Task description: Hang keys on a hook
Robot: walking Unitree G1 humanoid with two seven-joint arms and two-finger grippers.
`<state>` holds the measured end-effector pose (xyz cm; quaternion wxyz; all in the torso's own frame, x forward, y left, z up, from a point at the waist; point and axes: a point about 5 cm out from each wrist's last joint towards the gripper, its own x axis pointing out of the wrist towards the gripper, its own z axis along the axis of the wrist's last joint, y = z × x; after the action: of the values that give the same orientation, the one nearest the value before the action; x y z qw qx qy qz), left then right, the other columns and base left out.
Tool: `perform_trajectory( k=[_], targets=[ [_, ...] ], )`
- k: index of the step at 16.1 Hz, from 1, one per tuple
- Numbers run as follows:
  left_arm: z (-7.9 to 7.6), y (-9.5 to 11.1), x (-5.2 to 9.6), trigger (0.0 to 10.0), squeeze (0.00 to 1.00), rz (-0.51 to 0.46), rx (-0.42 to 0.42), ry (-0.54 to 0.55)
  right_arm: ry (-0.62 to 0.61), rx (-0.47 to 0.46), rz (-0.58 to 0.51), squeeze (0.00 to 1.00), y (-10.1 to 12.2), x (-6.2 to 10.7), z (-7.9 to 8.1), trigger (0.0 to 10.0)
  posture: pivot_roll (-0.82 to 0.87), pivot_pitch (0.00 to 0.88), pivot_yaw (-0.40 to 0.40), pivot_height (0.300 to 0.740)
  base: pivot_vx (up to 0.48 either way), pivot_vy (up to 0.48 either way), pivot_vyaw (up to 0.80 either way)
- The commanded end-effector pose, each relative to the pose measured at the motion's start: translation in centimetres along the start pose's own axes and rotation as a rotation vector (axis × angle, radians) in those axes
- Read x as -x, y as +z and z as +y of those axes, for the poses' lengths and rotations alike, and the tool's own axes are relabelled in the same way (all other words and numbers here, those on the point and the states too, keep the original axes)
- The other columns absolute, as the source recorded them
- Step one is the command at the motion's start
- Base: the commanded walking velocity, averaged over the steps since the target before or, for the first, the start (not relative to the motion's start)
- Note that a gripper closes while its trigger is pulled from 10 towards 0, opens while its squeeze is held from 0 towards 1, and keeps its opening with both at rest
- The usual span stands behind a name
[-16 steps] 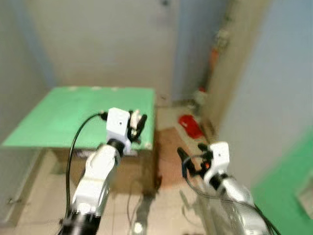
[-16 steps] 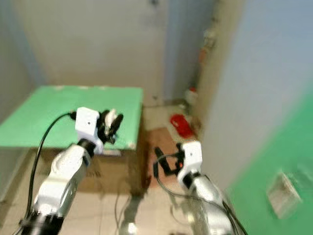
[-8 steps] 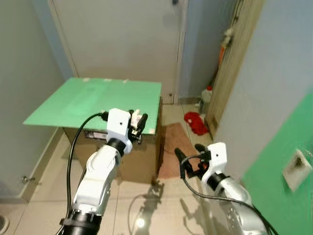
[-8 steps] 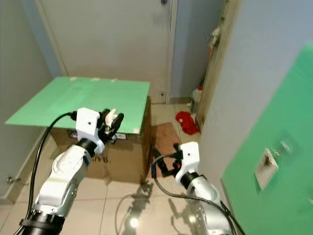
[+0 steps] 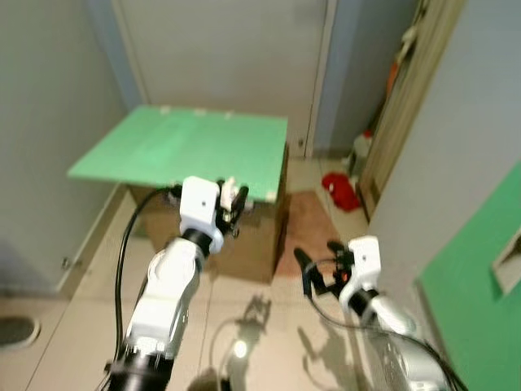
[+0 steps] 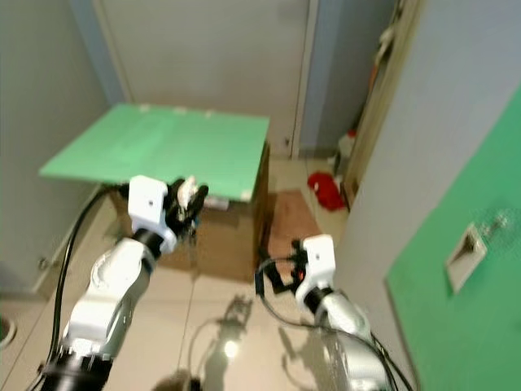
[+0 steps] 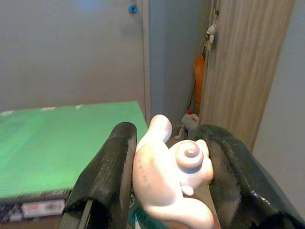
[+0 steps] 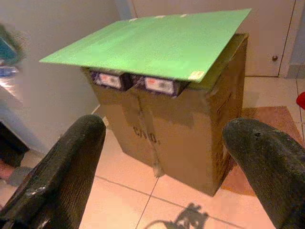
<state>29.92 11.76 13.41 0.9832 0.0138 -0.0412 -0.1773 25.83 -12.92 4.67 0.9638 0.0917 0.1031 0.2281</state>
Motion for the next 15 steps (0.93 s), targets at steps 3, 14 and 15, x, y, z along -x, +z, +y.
perform_trajectory(
  k=[3,14,15],
  targets=[
    [0.15,0.52,0.0,0.0,0.0,-0.027,0.001,0.006,0.006,-0.014,0.002,0.0,0.01,0.0,0.08,10.0,-0.09,0.0,0.019,0.705,-0.296,0.381,0.0],
    [0.31,0.54,-0.17,0.0,0.0,-0.026,-0.018,0.004,0.008,0.003,0.026,0.0,-0.25,-0.16,0.25,10.0,-0.09,0.0,0.026,0.705,-0.022,0.077,-0.4],
    [0.27,0.49,-0.14,0.0,0.0,-0.025,-0.022,0.001,0.005,0.002,0.024,0.0,-0.22,-0.17,0.25,10.0,-0.09,0.0,0.026,0.705,0.0,0.0,-0.76]
  ],
)
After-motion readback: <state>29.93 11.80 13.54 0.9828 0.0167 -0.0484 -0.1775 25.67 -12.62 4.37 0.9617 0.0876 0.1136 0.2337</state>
